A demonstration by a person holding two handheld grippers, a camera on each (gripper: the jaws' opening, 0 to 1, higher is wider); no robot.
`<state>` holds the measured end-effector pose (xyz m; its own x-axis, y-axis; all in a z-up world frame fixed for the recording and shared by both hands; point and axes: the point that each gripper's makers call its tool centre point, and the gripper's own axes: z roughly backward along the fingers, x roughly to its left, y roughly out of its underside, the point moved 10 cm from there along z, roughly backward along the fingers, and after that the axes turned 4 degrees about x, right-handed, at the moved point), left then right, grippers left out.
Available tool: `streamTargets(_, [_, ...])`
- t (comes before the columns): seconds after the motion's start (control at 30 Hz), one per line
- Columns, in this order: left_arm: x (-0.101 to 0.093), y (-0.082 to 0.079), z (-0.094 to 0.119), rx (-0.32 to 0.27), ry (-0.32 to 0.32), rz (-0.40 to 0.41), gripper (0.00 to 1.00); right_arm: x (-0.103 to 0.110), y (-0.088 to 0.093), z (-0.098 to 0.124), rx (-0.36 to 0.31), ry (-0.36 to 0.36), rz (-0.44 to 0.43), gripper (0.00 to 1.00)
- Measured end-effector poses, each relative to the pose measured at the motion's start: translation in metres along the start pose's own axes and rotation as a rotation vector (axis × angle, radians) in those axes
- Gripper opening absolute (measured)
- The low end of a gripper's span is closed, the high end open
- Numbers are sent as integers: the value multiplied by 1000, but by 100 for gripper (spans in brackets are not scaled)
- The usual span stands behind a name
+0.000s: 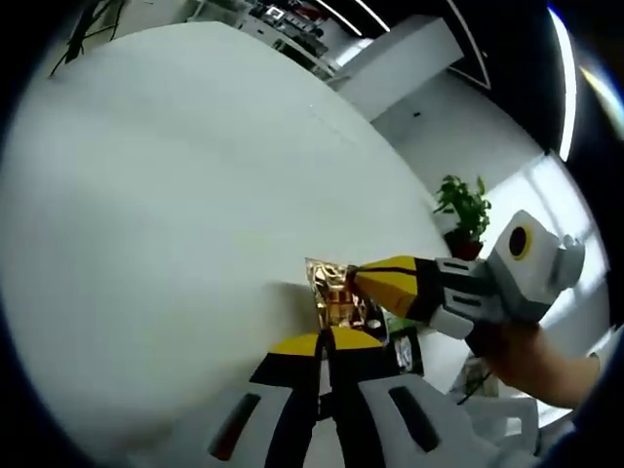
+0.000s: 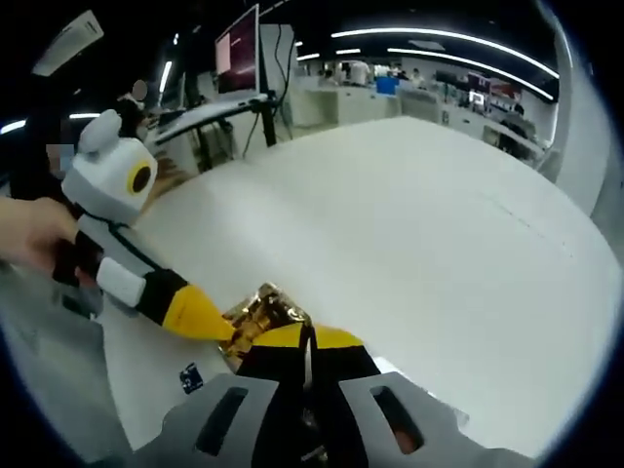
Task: Arrange the skincare products in the storage area until every visible bottle or jar stands upright without overlapping.
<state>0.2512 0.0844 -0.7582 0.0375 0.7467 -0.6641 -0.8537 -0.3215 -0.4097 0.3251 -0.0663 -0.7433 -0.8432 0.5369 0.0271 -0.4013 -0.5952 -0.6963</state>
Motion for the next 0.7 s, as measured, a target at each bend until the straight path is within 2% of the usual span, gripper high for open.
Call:
streamTargets(0.37, [13, -8, -9, 20, -52, -100, 2, -2, 8, -11, 18, 29, 56, 1])
streamTargets(0.7, [10, -8, -7, 32, -68, -147, 3, -5, 11, -12, 16, 46, 23, 1])
